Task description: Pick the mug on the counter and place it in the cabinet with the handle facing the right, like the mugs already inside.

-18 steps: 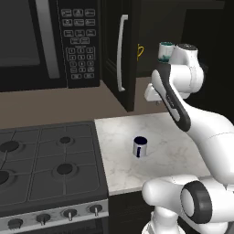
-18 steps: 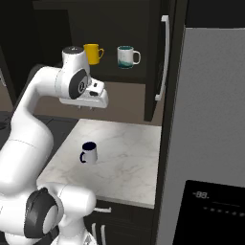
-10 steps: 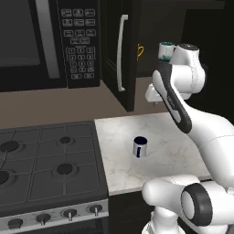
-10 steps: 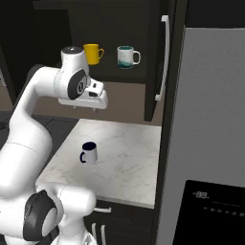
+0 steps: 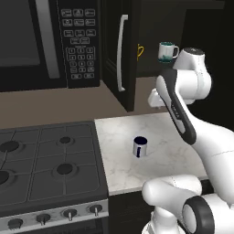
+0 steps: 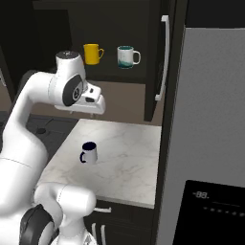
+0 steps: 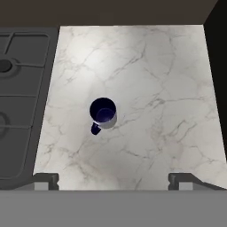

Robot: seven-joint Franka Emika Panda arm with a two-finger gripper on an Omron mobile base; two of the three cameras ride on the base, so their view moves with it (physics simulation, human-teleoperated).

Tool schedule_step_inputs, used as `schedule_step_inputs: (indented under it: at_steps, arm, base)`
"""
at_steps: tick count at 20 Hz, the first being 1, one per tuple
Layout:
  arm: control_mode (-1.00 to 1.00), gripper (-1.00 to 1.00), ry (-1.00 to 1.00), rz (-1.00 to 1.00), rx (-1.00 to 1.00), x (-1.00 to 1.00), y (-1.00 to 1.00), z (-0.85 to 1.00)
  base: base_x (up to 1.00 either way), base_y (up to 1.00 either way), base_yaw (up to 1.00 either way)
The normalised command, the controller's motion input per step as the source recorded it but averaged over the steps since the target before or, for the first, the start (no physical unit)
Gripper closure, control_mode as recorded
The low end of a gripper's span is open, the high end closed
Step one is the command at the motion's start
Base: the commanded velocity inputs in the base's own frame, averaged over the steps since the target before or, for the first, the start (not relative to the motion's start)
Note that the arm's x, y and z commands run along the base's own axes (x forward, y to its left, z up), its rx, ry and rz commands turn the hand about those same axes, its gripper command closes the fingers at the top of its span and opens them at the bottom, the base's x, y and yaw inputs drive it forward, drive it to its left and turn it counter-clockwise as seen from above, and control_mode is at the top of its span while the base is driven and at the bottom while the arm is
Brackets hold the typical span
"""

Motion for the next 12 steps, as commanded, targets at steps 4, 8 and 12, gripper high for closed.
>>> schedule_step_inputs:
  at_steps: [4, 8, 12]
  arm:
    - [-1.00, -1.00, -0.05, 0.00, -0.04, -0.27, 0.02, -0.13]
    - [-1.00, -1.00, -0.03, 0.00, -0.04, -0.19, 0.04, -0.18]
    - [-1.00, -1.00, -0.03, 0.00, -0.02, -0.20, 0.03, -0.20]
  base:
    - [0.00, 0.00, 0.00]
    - [0.00, 0.00, 0.00]
    - [0.00, 0.00, 0.00]
